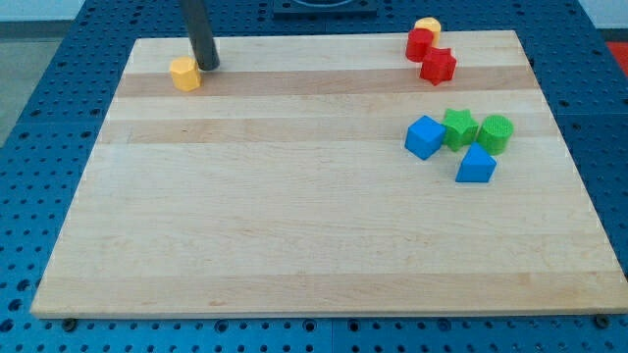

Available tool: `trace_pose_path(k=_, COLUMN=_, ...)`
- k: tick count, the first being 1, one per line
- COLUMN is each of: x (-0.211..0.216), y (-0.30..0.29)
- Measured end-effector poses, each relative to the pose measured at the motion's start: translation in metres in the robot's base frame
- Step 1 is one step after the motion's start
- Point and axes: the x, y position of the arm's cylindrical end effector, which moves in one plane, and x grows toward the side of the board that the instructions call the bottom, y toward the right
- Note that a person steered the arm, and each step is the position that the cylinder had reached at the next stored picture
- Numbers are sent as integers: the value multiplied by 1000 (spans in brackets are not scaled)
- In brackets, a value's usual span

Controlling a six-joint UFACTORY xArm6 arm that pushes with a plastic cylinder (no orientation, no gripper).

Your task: Move your arm to the bottom side of the blue triangle

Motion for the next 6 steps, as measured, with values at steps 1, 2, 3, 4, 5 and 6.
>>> trace_pose_path(k=1, x=15, y=85)
trace_pose_path(k=2, x=60, y=167)
trace_pose_path(k=3, x=64, y=300)
trace_pose_path(k=4, x=66, y=394)
trace_pose_path(k=5, x=127, y=455)
trace_pose_path(k=6, x=213, y=455)
